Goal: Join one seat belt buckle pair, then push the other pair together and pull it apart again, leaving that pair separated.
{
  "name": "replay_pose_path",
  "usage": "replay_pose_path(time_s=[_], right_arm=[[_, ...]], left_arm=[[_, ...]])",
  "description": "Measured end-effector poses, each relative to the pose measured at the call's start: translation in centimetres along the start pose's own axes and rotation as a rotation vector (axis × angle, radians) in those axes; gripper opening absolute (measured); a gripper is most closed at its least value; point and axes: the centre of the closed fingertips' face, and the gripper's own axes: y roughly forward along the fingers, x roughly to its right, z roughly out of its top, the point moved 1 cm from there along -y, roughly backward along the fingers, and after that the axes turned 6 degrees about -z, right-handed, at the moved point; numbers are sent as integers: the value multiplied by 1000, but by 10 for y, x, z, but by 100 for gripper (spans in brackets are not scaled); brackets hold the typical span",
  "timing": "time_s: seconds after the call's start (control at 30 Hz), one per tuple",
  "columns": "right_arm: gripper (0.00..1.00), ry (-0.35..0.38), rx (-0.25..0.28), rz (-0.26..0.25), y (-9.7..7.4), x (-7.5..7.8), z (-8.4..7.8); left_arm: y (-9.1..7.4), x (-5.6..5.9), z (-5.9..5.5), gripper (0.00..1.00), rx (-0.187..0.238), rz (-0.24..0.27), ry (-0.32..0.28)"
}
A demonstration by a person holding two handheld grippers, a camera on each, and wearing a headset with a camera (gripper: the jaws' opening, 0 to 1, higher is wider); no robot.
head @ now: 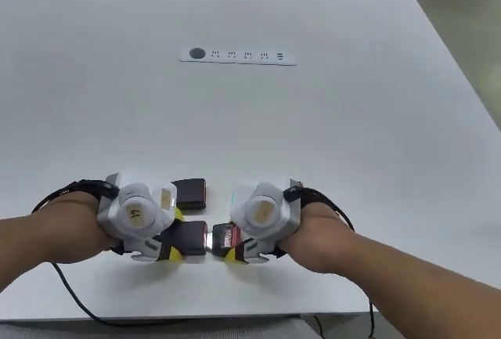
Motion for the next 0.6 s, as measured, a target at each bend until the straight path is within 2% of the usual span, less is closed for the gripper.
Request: replay_pose_path(time_s=[0.4,0.6], right_arm=[[29,-2,-20,2,7,3,-2],[29,3,-20,1,4,3,-2]], left_arm=[[-1,1,0,32,-6,-1,-15],[-1,1,1,32,-5,-3,-18]])
